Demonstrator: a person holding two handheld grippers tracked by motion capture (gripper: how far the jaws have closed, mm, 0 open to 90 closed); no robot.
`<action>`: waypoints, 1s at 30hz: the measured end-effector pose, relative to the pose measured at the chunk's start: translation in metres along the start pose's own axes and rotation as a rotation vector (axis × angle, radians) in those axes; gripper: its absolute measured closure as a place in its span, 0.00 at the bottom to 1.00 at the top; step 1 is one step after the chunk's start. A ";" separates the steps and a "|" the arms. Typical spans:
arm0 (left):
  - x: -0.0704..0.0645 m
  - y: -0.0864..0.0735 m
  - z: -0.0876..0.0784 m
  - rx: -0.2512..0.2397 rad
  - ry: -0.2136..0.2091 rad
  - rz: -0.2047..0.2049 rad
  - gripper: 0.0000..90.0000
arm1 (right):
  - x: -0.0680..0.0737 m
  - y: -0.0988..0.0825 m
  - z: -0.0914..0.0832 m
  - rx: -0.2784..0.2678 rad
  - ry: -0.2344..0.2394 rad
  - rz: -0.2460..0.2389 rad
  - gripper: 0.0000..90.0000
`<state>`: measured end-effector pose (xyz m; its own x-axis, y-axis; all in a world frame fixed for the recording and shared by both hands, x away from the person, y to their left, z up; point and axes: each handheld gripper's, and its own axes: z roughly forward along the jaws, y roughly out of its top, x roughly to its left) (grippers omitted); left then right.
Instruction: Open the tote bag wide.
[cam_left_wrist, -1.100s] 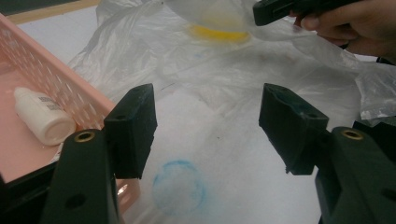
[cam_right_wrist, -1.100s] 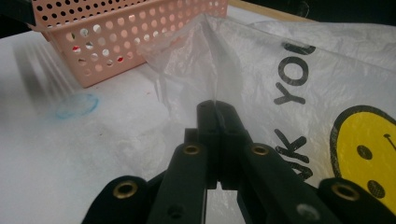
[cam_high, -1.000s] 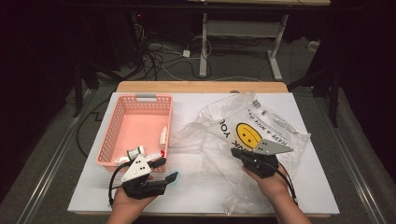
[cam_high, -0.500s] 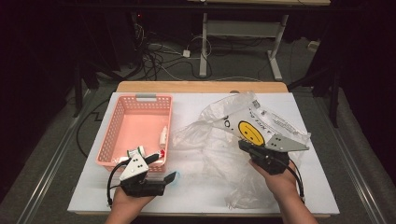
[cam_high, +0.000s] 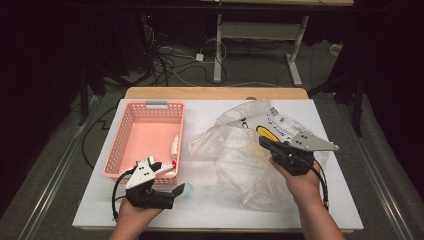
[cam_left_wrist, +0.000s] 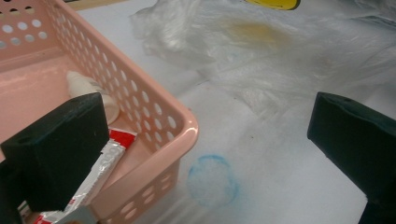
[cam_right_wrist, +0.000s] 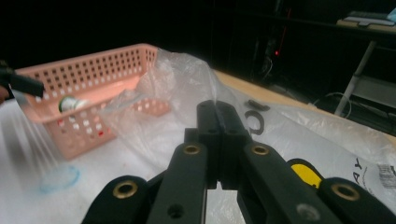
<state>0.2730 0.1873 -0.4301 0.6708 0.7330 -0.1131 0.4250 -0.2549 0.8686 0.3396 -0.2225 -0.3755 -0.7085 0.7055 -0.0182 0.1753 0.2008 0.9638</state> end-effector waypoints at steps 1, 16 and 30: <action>0.001 0.000 -0.001 -0.003 0.004 -0.003 0.00 | -0.001 -0.001 -0.002 -0.009 -0.002 0.003 1.00; 0.031 -0.002 -0.019 -0.006 0.092 -0.054 0.00 | -0.011 -0.014 -0.004 0.004 -0.011 0.027 1.00; 0.059 -0.009 -0.033 0.017 0.162 -0.104 0.00 | -0.010 -0.012 -0.004 0.005 0.019 0.015 1.00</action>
<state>0.2892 0.2536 -0.4285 0.5169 0.8474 -0.1214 0.4977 -0.1820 0.8480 0.3421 -0.2349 -0.3862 -0.7182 0.6958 0.0014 0.1892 0.1934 0.9627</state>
